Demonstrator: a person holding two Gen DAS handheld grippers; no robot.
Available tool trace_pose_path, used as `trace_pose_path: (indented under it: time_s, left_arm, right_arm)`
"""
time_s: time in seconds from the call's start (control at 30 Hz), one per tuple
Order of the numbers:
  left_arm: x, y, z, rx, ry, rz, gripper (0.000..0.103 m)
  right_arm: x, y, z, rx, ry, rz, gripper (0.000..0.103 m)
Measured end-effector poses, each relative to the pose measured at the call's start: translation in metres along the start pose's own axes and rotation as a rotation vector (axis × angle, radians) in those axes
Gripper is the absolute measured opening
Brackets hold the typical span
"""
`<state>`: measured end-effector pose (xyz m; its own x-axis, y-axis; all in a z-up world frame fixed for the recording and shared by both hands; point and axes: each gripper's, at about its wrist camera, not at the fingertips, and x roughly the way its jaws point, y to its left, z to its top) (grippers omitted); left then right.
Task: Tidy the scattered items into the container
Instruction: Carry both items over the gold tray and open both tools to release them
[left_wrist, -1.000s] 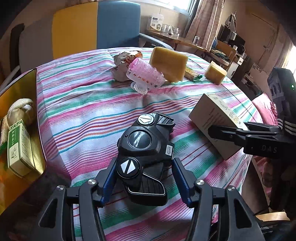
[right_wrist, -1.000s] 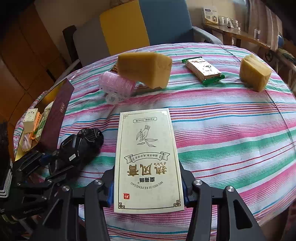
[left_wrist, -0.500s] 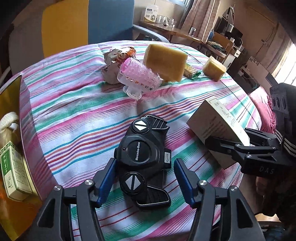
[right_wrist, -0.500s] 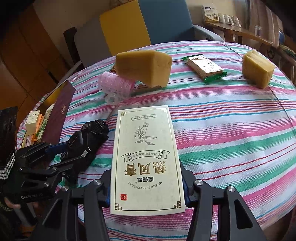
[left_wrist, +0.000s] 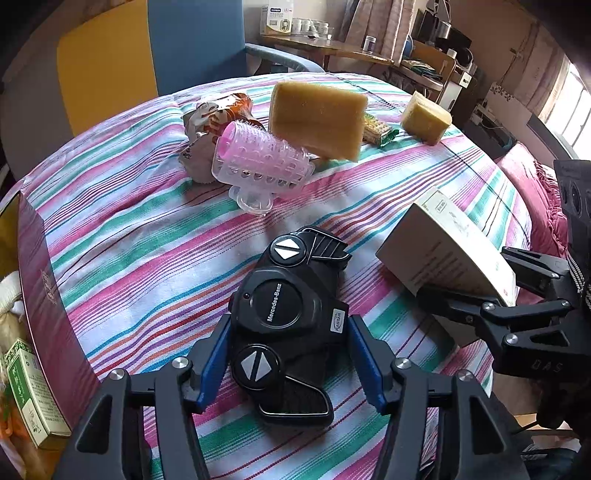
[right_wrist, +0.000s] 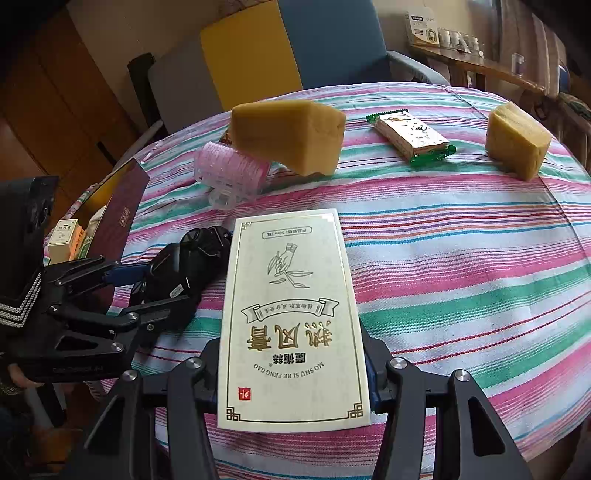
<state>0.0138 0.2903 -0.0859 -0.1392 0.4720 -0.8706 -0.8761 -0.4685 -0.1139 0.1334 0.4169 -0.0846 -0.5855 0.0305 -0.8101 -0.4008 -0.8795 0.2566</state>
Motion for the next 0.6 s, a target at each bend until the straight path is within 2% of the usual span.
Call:
trace_pose_path:
  time_s: [0.13,0.3,0.4,0.6]
  left_arm:
    - [-0.014,0.007,-0.011,-0.057,-0.054,-0.017,0.061]
    - [-0.047,0.016,-0.023,-0.118,-0.138,-0.037,0.061]
    - [-0.07,0.024,-0.03,-0.163,-0.186,-0.014,0.061]
    - [-0.117,0.058,-0.047,-0.279,-0.288,0.049,0.061]
  right_arm:
    - [-0.001,0.003,0.001,-0.01,-0.001,-0.014,0.054]
    - [-0.004,0.01,0.005,-0.003,0.0,0.041,0.053]
    - [-0.006,0.026,0.008,-0.025,-0.002,0.083,0.053]
    - [-0.007,0.079,0.018,-0.146,-0.009,0.153,0.053]
